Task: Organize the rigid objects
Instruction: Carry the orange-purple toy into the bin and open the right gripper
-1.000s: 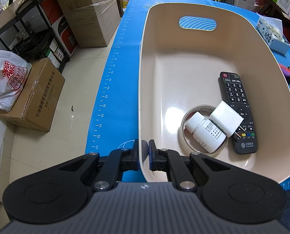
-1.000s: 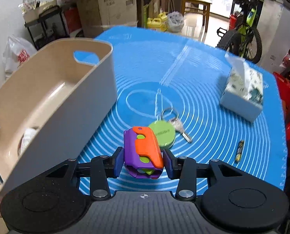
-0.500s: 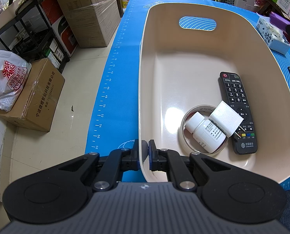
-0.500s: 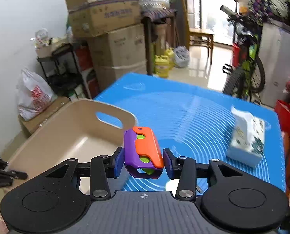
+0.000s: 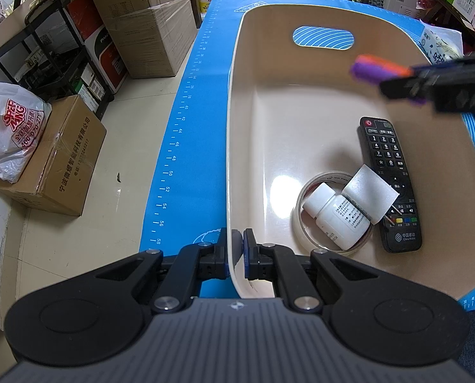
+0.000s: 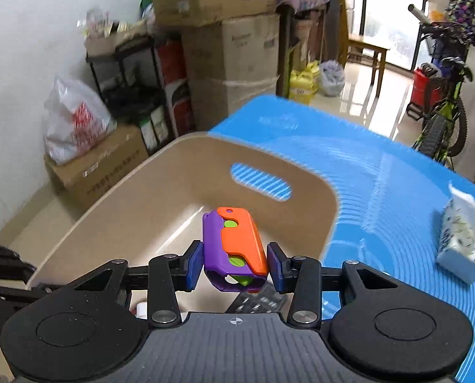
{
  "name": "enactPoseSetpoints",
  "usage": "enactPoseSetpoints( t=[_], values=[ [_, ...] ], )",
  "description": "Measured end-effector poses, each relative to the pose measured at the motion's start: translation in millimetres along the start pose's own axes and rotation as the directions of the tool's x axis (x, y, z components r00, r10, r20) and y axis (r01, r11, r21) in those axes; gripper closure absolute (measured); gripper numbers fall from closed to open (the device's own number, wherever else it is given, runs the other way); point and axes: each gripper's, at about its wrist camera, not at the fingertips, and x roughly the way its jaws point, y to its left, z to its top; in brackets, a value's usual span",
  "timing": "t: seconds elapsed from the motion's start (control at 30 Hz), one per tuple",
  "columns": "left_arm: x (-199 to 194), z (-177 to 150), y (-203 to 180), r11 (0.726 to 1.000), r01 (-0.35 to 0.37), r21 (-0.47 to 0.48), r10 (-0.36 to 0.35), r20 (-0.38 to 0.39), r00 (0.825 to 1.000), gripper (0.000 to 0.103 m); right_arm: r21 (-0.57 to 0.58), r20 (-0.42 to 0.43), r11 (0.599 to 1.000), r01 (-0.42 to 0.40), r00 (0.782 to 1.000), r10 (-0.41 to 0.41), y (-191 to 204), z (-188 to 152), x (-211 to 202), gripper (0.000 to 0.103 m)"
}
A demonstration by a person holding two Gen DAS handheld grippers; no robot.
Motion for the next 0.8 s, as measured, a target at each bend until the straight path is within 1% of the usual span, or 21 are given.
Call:
enactPoseSetpoints(
  t=[0.17,0.23,0.3,0.4,0.5,0.57,0.67,0.73,0.8],
  values=[
    [0.7,0.8,-0.7,1.000,0.002,-0.002,-0.002,0.001,1.000,0.094,-0.065,-0.085,0.998,0.006,0.996,-0.012,28.1,-10.3,25.4,0.054],
    [0.8,0.9,-0.7,1.000,0.002,-0.003,-0.002,0.001,1.000,0.094,-0.077,-0.120,0.997,-0.007,0.993,-0.003,35.9,-15.2,34.0,0.054],
    [0.8,0.9,-1.2,1.000,0.000,-0.002,0.000,0.001,1.000,0.094,-0.090,-0.143,0.996,-0.018,0.990,0.005,41.7,-19.2,39.8,0.054],
    [0.9,0.8,-1.2,1.000,0.002,-0.002,-0.002,0.002,1.000,0.094,-0.113,-0.169,0.994,-0.005,0.985,-0.015,43.8,-24.0,44.2,0.054],
    [0.9,1.1,-1.2,1.000,0.001,0.000,-0.001,0.000,1.000,0.094,-0.131,-0.187,0.991,0.024,0.981,-0.048,46.3,-27.1,49.3,0.059],
    [1.2,0.8,-0.9,1.000,0.002,-0.001,-0.002,0.001,1.000,0.094,-0.119,-0.193,0.993,0.016,0.981,-0.039,46.0,-26.8,51.3,0.061],
    [1.0,0.8,-0.7,1.000,0.003,0.000,-0.003,0.001,1.000,0.094,-0.127,-0.179,0.992,0.022,0.983,-0.045,46.9,-27.3,48.5,0.056],
    [1.0,0.9,-0.4,1.000,0.003,-0.002,-0.003,0.000,1.000,0.094,-0.113,-0.160,0.994,0.011,0.987,-0.029,43.5,-25.6,41.9,0.055],
    [1.1,1.2,-0.5,1.000,0.004,-0.002,-0.004,0.000,1.000,0.094,-0.086,-0.136,0.996,-0.003,0.991,-0.009,36.9,-22.2,31.7,0.044]
  ],
)
